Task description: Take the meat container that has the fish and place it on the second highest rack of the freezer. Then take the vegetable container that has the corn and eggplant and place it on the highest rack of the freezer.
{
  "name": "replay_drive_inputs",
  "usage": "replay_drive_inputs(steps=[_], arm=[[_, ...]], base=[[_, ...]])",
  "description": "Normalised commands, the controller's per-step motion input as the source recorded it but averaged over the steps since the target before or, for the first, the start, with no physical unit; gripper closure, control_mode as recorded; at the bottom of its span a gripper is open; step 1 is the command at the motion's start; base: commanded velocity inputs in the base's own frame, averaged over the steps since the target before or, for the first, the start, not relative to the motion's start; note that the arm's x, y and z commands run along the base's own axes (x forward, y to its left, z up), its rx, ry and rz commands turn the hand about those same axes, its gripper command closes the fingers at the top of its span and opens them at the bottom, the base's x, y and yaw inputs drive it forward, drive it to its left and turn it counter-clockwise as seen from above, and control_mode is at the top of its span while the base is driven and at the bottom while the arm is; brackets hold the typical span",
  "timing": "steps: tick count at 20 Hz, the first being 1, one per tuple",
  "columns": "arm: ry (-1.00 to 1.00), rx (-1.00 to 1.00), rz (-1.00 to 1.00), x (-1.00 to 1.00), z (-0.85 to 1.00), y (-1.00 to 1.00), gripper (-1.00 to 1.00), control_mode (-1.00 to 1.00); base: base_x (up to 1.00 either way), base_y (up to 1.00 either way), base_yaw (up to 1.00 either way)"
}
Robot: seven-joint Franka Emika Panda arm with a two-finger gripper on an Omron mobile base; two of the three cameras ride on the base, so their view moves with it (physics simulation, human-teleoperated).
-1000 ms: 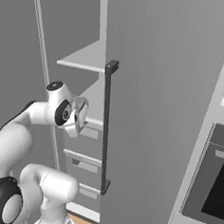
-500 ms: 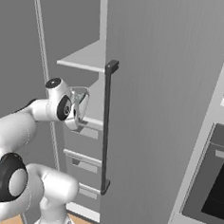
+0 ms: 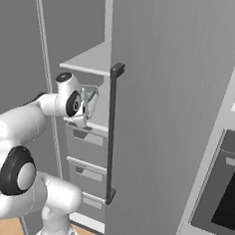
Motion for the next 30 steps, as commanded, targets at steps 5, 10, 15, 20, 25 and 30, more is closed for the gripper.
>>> replay_drive_inputs(steps=[5,10,15,20,25,30], arm=[[0.11,0.00,-0.04,0.16,0.00,-0.39,1.00,-1.00],[0.08,0.00,-0.08,0.00,-0.06,-0.04,1.00,-1.00],[0.13,-0.01,-0.03,0.00,-0.43,0.00,1.00,-1.00],[0.12,-0.03,-0.01,0.00,-0.56,0.00,1.00,-1.00],[0.07,-0.01,0.00,0.00,-0.23,0.00,1.00,-1.00],[-0.01,0.00,0.00,0.13,0.00,0.03,1.00,-1.00]], base=[[0.00,0.00,0.00],[0.00,0.00,0.00],[0.00,0.00,0.00],[0.00,0.00,0.00],[0.00,0.00,0.00],[0.00,0.00,0.00]])
